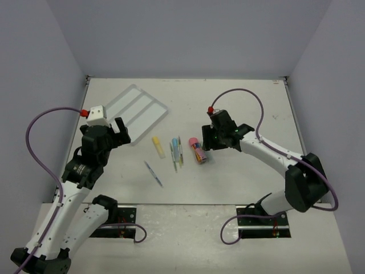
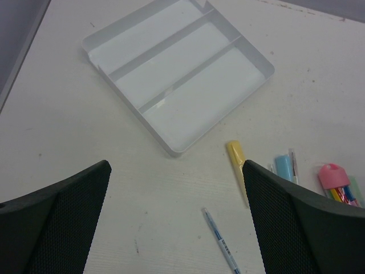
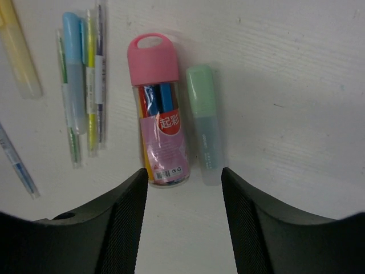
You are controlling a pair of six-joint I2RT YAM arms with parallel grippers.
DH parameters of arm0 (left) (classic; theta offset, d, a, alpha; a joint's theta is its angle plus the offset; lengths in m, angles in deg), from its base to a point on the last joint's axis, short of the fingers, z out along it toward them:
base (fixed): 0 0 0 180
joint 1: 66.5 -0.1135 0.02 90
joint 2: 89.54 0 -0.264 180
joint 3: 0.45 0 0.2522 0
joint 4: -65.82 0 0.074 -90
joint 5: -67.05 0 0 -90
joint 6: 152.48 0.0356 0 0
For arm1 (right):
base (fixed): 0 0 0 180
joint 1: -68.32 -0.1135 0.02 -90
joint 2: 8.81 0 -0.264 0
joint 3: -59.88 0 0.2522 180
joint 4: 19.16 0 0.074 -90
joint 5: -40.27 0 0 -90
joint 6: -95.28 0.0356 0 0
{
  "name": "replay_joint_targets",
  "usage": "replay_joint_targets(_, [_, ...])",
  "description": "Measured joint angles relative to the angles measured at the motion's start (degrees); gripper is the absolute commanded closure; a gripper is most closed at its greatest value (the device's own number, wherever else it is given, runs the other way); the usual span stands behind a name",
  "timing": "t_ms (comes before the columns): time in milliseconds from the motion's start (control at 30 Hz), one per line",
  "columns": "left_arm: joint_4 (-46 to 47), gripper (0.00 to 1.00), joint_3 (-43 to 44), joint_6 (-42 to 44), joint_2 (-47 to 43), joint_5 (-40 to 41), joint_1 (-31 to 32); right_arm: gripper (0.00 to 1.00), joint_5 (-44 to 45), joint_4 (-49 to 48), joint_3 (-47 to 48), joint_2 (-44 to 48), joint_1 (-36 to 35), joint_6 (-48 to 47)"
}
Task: Sort the stationery into containers
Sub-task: Pick up the stationery from the center of the board.
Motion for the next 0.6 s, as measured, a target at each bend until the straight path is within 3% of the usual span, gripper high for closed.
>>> replay_joint_targets(600, [0.1, 0.00, 0.0, 0.0, 1.2, -1.4, -0.6, 0.49, 1.1, 0.8, 8.2, -18.9, -6.6, -0.1])
